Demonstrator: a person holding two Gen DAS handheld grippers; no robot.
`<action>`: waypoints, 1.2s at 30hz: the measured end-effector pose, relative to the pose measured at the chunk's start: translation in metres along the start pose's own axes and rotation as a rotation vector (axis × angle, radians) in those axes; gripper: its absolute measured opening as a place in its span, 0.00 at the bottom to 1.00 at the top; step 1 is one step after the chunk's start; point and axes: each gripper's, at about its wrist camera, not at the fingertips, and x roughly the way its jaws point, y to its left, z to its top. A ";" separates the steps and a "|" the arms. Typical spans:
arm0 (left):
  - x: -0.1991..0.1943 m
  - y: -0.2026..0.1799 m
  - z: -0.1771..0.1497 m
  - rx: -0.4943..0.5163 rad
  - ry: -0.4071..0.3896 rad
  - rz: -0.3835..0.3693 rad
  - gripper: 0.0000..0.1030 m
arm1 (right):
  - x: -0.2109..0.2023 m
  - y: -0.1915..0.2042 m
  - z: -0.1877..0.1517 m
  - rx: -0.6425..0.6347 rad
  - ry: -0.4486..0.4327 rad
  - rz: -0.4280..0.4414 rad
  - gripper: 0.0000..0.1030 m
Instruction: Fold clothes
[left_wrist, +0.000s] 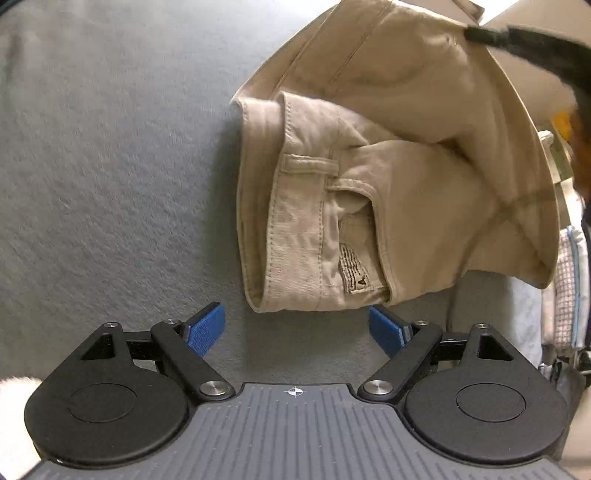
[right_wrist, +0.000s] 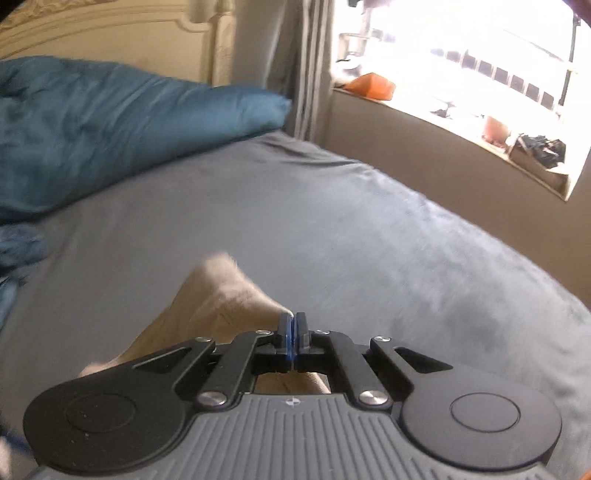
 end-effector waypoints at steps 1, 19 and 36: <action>0.004 0.000 0.000 -0.011 0.004 -0.007 0.83 | 0.013 -0.004 0.002 0.009 0.013 -0.001 0.00; 0.037 0.017 0.002 -0.225 -0.044 -0.062 0.46 | 0.141 -0.083 -0.024 0.309 0.380 0.194 0.35; -0.063 0.038 0.059 -0.152 -0.100 0.041 0.13 | 0.181 -0.084 -0.028 0.283 0.642 0.299 0.49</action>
